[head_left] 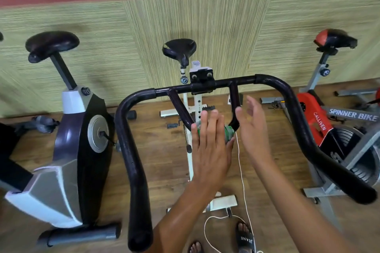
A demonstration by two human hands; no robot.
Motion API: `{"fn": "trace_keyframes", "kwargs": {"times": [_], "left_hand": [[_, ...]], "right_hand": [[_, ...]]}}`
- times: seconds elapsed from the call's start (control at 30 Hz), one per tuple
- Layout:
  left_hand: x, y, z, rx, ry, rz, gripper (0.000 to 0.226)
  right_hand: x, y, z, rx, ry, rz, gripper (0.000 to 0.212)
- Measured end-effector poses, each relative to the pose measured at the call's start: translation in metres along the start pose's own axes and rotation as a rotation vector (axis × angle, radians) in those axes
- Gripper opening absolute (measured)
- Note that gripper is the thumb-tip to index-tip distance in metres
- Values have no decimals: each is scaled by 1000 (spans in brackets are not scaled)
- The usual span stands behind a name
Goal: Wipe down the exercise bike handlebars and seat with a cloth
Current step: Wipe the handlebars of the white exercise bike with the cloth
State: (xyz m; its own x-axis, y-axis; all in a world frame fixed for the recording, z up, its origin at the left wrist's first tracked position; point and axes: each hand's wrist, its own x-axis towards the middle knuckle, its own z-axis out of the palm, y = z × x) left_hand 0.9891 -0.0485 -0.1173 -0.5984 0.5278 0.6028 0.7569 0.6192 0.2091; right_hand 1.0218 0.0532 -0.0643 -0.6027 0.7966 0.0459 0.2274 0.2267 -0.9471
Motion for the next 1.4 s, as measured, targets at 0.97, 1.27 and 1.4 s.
{"fn": "trace_keyframes", "kwargs": {"times": [0.97, 1.27, 1.4], "left_hand": [[9, -55, -41, -527, -53, -25, 24], [-4, -29, -57, -619, 41, -312, 33], [-6, 3, -67, -677, -1, -131, 38]], "right_hand": [[-82, -17, 3, 325, -128, 66, 39], [-69, -14, 14, -42, 10, -105, 24], [-67, -13, 13, -100, 50, -123, 32]]}}
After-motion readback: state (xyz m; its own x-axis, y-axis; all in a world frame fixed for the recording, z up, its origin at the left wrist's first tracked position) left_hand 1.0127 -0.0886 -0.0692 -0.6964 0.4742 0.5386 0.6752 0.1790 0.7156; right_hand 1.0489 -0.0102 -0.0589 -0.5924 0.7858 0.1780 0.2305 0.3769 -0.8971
